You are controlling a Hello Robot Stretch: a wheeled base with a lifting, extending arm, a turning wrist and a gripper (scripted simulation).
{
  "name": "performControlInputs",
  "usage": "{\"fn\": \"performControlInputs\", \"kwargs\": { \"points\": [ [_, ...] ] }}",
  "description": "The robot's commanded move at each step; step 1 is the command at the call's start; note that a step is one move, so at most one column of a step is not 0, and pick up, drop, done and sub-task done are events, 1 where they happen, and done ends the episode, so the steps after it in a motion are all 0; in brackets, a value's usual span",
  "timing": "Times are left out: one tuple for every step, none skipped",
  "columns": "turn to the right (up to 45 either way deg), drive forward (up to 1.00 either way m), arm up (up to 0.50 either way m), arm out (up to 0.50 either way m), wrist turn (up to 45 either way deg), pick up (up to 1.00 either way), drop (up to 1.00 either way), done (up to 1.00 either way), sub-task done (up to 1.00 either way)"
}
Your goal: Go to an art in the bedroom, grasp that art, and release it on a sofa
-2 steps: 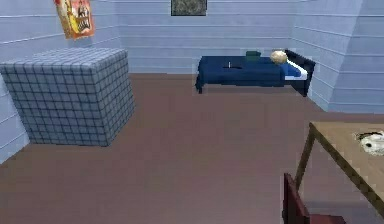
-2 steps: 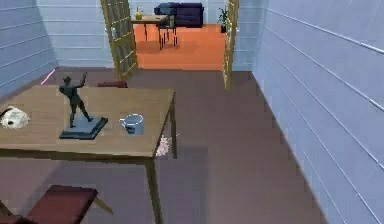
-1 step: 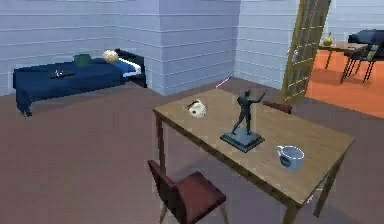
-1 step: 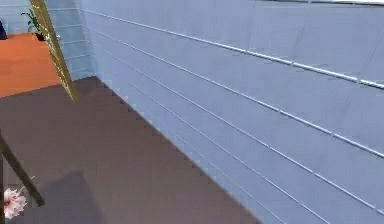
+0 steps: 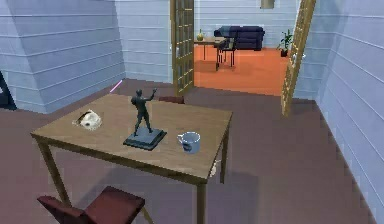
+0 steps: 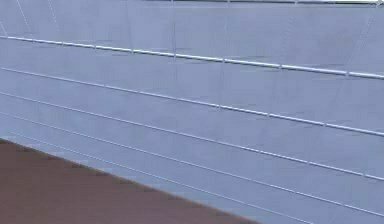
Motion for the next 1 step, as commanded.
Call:
{"fn": "performControlInputs", "kwargs": {
  "points": [
    [0.0,0.1,0.0,0.0,0.0,0.0,0.0,0.0,0.0]
  ]
}}
